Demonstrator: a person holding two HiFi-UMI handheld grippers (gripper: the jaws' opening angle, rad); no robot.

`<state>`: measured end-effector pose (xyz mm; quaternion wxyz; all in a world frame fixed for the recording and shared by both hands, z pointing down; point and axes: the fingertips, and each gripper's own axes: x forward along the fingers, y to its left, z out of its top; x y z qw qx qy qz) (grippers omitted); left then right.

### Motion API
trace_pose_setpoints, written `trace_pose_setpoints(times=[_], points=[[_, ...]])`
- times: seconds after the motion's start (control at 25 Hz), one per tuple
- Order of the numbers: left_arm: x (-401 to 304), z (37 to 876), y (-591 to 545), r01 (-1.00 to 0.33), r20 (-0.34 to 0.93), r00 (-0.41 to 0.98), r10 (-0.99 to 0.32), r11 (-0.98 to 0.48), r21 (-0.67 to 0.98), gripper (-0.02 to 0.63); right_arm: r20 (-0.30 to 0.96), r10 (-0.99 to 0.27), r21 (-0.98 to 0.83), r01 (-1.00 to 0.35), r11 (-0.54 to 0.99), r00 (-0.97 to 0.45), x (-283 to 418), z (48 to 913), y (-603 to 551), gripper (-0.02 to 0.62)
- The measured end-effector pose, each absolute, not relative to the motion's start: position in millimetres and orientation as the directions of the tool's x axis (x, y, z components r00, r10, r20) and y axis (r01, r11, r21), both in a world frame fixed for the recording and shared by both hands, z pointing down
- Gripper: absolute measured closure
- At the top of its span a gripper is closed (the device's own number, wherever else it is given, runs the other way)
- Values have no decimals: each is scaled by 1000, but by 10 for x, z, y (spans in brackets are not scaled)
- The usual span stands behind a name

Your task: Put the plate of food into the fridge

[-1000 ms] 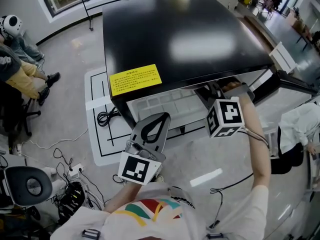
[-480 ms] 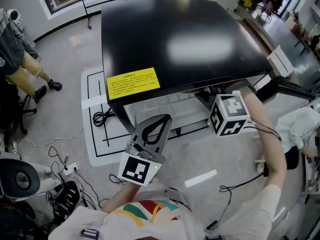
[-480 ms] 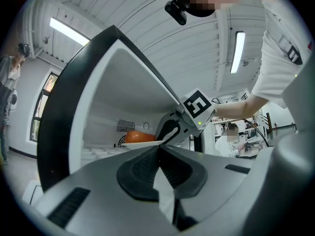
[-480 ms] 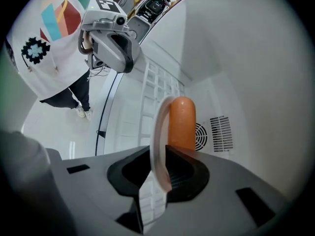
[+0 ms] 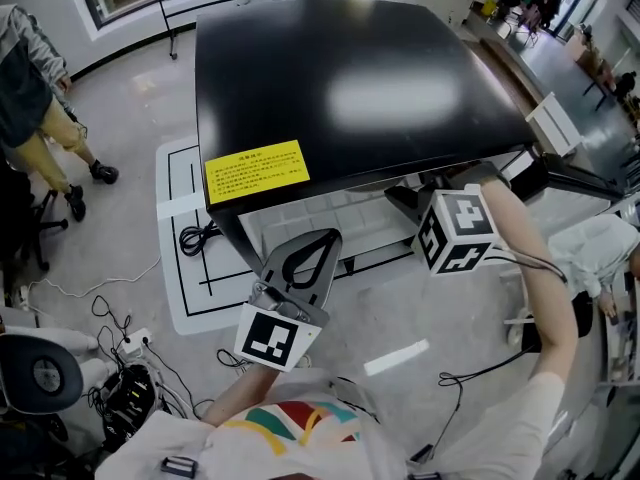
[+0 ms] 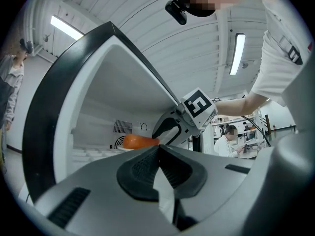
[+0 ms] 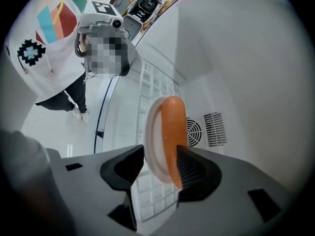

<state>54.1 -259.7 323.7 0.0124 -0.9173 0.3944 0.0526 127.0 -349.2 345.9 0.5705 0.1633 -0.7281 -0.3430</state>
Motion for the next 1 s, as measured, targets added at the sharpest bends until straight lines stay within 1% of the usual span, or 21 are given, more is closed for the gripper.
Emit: trace_pose_setpoints(times=[0.4,0.64,0.72,0.84,0.92,1.0], points=[[660,3179,-2539,-696,-117,713,-691,-718,-4,600,657,-677,735,80,674,-333,1320,3273,-3276,408],[725,3099,-2461,-683,-125,726,-676,-730,-21,600,597,-718,775,25,632,-359,1284,3151,-3056,408],[732,3050,-2445,-683,-135,726,-674,-730,-29,600,563,-743,790,-28,612,-363,1274,3065,-3012,408],[708,2979,-2414,-689,-150,721,-677,-723,-46,600,487,-780,806,-143,575,-393,1236,2887,-2914,408],[674,2954,-2397,-696,-156,714,-682,-716,-56,600,409,-813,812,-241,532,-415,1228,2737,-2843,408],[649,2937,-2381,-701,-161,710,-686,-710,-63,600,305,-852,805,-363,469,-425,1266,2555,-2790,408]])
